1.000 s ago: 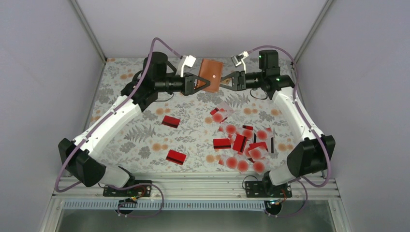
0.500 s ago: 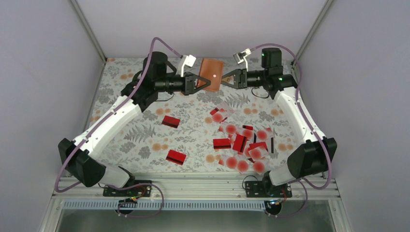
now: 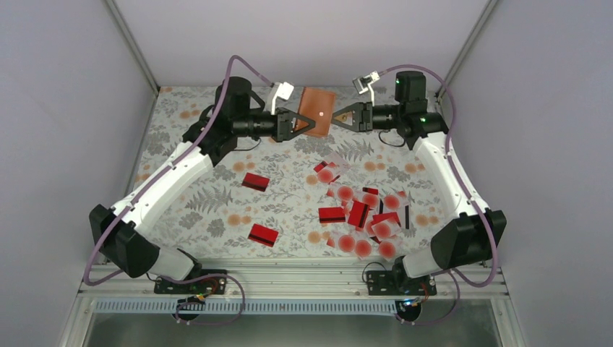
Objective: Put the credit cards into the card holder
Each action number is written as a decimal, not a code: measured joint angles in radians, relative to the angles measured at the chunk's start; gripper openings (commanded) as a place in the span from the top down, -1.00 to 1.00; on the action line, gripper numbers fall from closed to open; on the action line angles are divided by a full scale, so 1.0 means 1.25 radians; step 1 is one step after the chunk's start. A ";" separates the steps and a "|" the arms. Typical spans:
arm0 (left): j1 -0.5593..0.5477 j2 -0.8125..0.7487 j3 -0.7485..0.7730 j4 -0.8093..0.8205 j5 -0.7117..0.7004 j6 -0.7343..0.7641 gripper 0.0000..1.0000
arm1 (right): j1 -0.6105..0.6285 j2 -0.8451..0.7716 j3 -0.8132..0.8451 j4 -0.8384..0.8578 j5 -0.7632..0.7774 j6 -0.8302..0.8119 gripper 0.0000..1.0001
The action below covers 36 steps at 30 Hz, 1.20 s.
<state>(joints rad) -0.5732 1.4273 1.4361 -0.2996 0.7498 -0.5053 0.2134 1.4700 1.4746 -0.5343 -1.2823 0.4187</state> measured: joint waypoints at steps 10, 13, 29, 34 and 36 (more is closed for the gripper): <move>0.008 0.023 -0.006 0.018 0.013 -0.003 0.54 | -0.006 0.000 -0.010 0.016 -0.012 0.009 0.92; 0.009 0.026 -0.019 0.022 0.010 -0.005 0.10 | -0.005 0.001 -0.011 0.016 -0.016 0.009 0.92; 0.093 -0.014 -0.177 -0.146 -0.138 0.117 -0.86 | 0.048 0.012 -0.233 0.051 0.090 0.081 0.92; 0.108 -0.062 -0.230 -0.173 -0.169 0.147 -0.85 | 0.098 0.081 -0.255 0.080 0.128 0.097 0.92; 0.107 -0.071 -0.249 -0.175 -0.180 0.151 -0.83 | 0.114 0.114 -0.255 0.094 0.137 0.101 0.92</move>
<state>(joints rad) -0.4389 1.3388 1.1248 -0.5179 0.5251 -0.3161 0.3553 1.6119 1.1561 -0.4164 -1.1114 0.5453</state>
